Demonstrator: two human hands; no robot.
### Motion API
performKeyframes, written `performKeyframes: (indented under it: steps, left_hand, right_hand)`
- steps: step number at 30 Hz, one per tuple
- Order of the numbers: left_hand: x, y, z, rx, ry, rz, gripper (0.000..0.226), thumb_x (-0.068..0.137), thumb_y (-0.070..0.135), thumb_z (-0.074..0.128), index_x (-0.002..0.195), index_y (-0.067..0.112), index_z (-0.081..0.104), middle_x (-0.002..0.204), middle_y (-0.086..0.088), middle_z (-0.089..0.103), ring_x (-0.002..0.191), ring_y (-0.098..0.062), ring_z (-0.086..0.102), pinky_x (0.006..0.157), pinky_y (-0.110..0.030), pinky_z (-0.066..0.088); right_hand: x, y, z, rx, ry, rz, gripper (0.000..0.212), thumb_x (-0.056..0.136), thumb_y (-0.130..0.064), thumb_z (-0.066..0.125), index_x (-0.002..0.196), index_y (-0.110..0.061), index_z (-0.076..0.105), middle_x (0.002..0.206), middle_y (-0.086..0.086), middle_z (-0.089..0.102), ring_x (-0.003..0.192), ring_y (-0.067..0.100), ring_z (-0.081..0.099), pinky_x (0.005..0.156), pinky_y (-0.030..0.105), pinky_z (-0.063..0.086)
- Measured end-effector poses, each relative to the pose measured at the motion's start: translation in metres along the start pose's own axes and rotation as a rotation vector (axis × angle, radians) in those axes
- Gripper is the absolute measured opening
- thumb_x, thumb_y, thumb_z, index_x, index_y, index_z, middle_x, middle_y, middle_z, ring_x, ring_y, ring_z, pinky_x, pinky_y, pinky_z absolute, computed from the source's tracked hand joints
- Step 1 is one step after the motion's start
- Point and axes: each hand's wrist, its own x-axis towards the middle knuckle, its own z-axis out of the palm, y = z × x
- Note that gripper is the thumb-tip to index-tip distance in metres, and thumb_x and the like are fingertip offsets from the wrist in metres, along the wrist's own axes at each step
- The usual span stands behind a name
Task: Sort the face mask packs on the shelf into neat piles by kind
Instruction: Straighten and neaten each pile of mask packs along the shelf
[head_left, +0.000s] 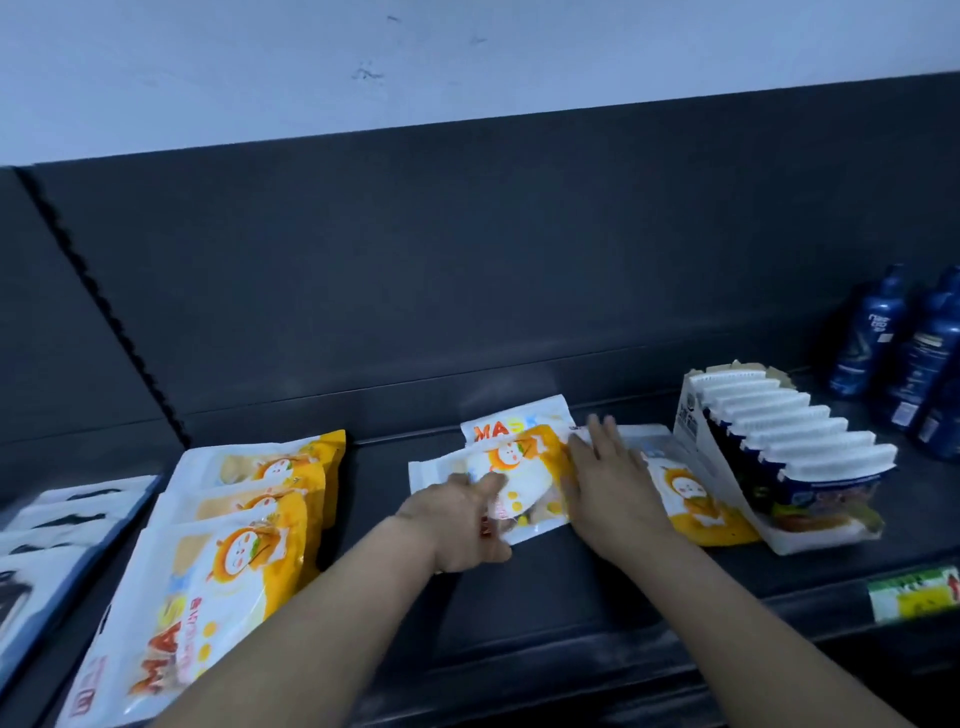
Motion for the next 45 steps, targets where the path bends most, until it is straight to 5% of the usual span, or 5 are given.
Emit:
performKeyframes:
  steps: [9,16,20,26,45]
  left_hand:
    - [-0.028,-0.013,-0.002,0.071,0.250,-0.230,0.066,0.090,0.023,0.043,0.151,0.025,0.017,0.121,-0.013,0.062,0.107,-0.034,0.059,0.084,-0.036,0.047]
    - [-0.039,-0.029,-0.043,-0.285,0.730,-0.418,0.014,0.095,0.016,0.040,0.100,0.009,0.050,0.098,-0.022,0.067,0.093,-0.043,0.060,0.071,-0.039,0.042]
    - [-0.052,-0.032,-0.049,-0.315,0.783,-0.375,0.013,0.096,0.016,0.038,0.084,0.011,0.041,0.089,-0.021,0.065,0.086,-0.043,0.057,0.067,-0.039,0.041]
    - [-0.063,-0.034,-0.048,-0.165,0.926,-0.421,0.053,0.093,0.007,0.035,0.144,0.022,0.035,0.097,-0.015,0.068,0.085,-0.038,0.060,0.063,-0.035,0.037]
    - [-0.065,-0.055,-0.048,-0.215,0.885,-0.366,0.056,0.093,0.008,0.033,0.146,0.025,0.031,0.097,-0.014,0.067,0.085,-0.038,0.057,0.065,-0.034,0.034]
  right_hand:
    - [0.015,-0.008,0.019,0.170,-0.140,-0.089,0.058,0.094,-0.009,0.039,0.149,-0.013,0.023,0.153,0.009,0.032,0.138,0.030,0.034,0.110,0.044,0.034]
    - [0.018,-0.019,0.029,-0.014,-0.299,-0.208,0.060,0.095,-0.011,0.036,0.151,-0.019,0.016,0.161,0.005,0.006,0.148,0.028,0.000,0.118,0.047,0.007]
    - [0.018,-0.045,0.027,0.050,-0.312,-0.208,0.052,0.090,-0.011,0.040,0.141,-0.017,0.037,0.140,0.012,0.044,0.128,0.035,0.038,0.106,0.042,0.035]
    - [0.020,-0.059,0.024,0.087,-0.228,-0.329,0.054,0.088,-0.004,0.046,0.137,-0.028,0.044,0.149,0.001,0.036,0.143,0.029,0.019,0.114,0.036,0.025]
    - [0.023,-0.067,0.029,-0.016,-0.183,-0.382,0.044,0.091,-0.043,0.048,0.135,-0.037,0.047,0.153,0.000,0.026,0.141,0.025,0.019,0.113,0.039,0.023]
